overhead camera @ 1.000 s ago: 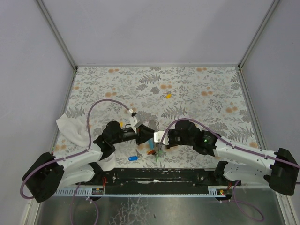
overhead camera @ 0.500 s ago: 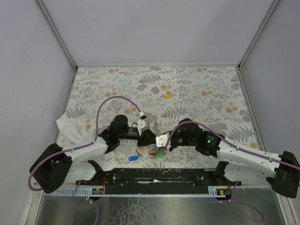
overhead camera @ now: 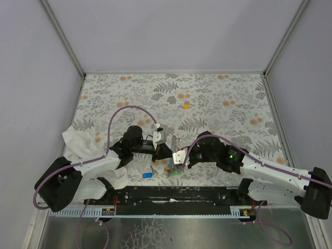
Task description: Put the keys on the keyring
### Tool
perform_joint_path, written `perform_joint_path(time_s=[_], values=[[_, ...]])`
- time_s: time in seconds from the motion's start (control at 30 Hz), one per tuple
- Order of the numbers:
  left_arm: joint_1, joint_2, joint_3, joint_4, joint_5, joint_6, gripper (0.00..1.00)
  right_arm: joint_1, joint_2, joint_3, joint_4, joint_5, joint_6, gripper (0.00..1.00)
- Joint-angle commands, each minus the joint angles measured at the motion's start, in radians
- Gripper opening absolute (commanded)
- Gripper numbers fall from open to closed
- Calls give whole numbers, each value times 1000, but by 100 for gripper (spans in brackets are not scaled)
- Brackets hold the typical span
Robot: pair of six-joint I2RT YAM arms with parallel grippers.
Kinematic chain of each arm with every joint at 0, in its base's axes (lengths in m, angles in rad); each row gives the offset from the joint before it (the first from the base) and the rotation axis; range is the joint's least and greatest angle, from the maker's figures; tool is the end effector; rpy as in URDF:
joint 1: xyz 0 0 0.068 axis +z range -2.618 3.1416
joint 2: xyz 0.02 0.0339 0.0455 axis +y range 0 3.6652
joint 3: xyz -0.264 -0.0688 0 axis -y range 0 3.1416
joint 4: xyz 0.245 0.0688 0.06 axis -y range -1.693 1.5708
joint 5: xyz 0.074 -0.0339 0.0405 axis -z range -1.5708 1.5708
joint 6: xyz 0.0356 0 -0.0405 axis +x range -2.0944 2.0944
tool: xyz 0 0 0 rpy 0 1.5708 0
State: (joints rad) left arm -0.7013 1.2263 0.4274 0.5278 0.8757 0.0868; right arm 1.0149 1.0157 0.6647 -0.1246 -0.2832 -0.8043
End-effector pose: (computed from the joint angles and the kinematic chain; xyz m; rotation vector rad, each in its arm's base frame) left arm 0.1642 -0.1744 0.2024 1.2875 1.4218 -1.2218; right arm 0.1117 0.1987 0.2604 -1.7225 1.1150 0.4208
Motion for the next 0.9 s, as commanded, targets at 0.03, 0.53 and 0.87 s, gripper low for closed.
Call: perform_joint_path(time_s=[0.03,0.53,0.87], values=[[5,-22,-3,107,-11,-58,0,7,-35,32,6,26,14,0],[5,-128,-183,505,-362,-474,0,9,-54,-73,59,17,116,0],[-38,-41,-286,831,-543,-651,0,57,20,-90,183,23,112,0]])
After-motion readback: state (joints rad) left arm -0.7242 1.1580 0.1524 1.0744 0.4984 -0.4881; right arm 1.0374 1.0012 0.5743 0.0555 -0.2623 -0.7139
